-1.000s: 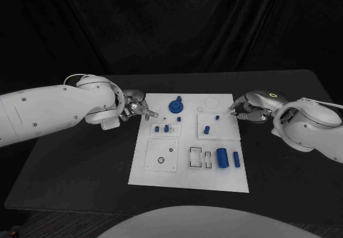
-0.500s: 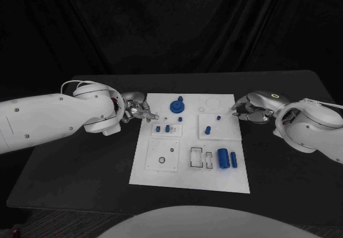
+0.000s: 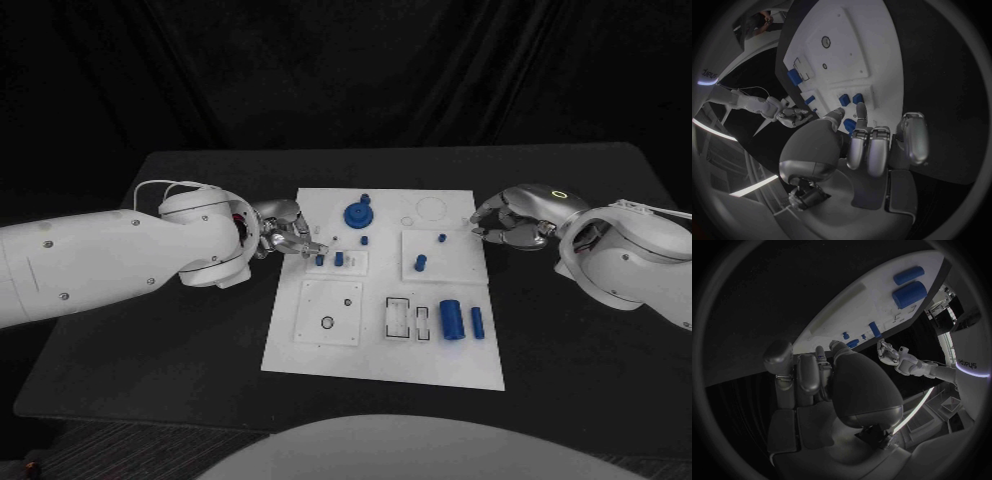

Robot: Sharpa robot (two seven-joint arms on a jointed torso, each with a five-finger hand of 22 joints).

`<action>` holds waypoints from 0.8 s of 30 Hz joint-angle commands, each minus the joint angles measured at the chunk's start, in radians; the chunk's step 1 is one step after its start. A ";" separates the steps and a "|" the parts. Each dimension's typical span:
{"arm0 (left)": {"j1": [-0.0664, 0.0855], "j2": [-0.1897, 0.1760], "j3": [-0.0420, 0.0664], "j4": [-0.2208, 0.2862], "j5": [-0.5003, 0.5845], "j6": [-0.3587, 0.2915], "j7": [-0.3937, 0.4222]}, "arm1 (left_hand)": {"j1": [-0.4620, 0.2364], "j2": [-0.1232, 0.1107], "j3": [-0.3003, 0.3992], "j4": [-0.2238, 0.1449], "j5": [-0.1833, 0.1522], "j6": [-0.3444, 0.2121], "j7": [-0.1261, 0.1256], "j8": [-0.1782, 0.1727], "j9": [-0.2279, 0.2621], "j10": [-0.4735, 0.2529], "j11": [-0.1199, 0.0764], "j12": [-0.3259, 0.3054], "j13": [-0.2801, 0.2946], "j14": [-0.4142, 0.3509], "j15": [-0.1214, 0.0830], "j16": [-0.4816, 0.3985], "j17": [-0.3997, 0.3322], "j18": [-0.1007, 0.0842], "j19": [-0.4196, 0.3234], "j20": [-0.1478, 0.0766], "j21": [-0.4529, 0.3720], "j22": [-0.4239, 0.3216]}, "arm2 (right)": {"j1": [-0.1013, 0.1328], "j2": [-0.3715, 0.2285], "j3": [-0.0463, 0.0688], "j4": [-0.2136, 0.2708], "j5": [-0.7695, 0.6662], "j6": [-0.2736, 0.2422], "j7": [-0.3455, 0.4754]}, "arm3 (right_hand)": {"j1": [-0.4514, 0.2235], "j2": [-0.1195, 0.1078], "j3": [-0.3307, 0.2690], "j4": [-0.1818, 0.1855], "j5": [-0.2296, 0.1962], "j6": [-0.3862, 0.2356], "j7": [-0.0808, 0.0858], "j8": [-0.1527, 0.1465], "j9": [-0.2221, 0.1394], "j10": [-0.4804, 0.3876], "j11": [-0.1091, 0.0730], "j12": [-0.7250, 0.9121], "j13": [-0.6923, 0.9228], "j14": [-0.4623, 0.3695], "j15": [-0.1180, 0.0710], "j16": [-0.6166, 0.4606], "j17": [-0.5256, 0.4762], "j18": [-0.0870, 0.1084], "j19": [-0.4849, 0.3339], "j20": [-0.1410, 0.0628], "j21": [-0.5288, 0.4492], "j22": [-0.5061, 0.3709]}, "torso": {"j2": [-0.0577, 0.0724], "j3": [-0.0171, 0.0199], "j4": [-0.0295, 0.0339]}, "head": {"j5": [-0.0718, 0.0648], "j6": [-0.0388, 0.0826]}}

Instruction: Assemble the parts on the task board

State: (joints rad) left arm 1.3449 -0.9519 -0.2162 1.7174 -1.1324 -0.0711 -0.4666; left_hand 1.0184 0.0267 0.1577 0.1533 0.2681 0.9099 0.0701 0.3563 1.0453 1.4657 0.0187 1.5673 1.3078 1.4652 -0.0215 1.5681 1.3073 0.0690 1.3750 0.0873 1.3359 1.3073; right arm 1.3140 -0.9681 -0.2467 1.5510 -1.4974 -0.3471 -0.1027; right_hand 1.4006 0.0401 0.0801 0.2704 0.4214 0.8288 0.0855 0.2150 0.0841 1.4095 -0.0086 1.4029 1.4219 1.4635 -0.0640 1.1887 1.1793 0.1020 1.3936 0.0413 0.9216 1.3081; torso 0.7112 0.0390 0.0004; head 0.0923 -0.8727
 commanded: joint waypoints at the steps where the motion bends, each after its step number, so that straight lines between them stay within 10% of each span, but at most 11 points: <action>1: -0.008 0.006 0.000 0.001 -0.039 -0.032 0.008 | 0.001 -0.008 0.000 0.007 -0.006 0.007 -0.001 0.004 0.001 0.105 -0.009 0.004 0.263 0.106 -0.009 0.003 0.263 -0.004 0.003 -0.003 0.005 0.179 | -0.002 -0.003 0.001 0.003 -0.002 0.002 -0.017 | 0.011 -0.003 0.004 0.001 0.004 0.005 0.000 -0.007 -0.001 -0.002 -0.002 -0.003 -0.086 0.006 -0.007 -0.005 -0.001 0.007 -0.005 0.000 -0.004 0.117 | 0.001 0.0001 -0.0001 | 0.001 0.000; 24: -0.023 0.033 0.000 -0.016 -0.044 0.035 -0.036 | 0.010 -0.003 0.004 0.010 0.019 0.007 -0.005 0.007 0.002 0.105 -0.013 0.004 0.263 0.106 -0.013 0.003 0.263 -0.003 0.001 -0.007 0.001 0.177 | -0.002 -0.005 0.001 0.004 -0.002 -0.001 -0.017 | 0.011 -0.003 0.004 0.001 0.004 0.005 0.000 -0.007 -0.001 -0.002 -0.002 -0.003 -0.086 0.006 -0.007 -0.005 -0.001 0.007 -0.005 0.000 -0.004 0.117 | -0.001 0.0010 -0.0016 | 0.001 0.000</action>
State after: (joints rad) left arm 1.3244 -0.9214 -0.2164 1.6999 -1.1726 -0.0641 -0.4927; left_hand 1.0184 0.0267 0.1595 0.1607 0.2838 0.9149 0.0679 0.3601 1.0454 1.4664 0.0125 1.5673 1.3078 1.4652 -0.0286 1.5681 1.3073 0.0690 1.3750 0.0873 1.3357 1.3073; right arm 1.3139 -0.9718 -0.2467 1.5525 -1.4973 -0.3472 -0.1036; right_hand 1.3999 0.0395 0.0801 0.2703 0.4213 0.8288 0.0855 0.2150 0.0842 1.4094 -0.0085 1.4064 1.4218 1.4634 -0.0639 1.1887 1.1792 0.1019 1.3937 0.0412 0.9216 1.3078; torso 0.7104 0.0398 -0.0011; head 0.0941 -0.8727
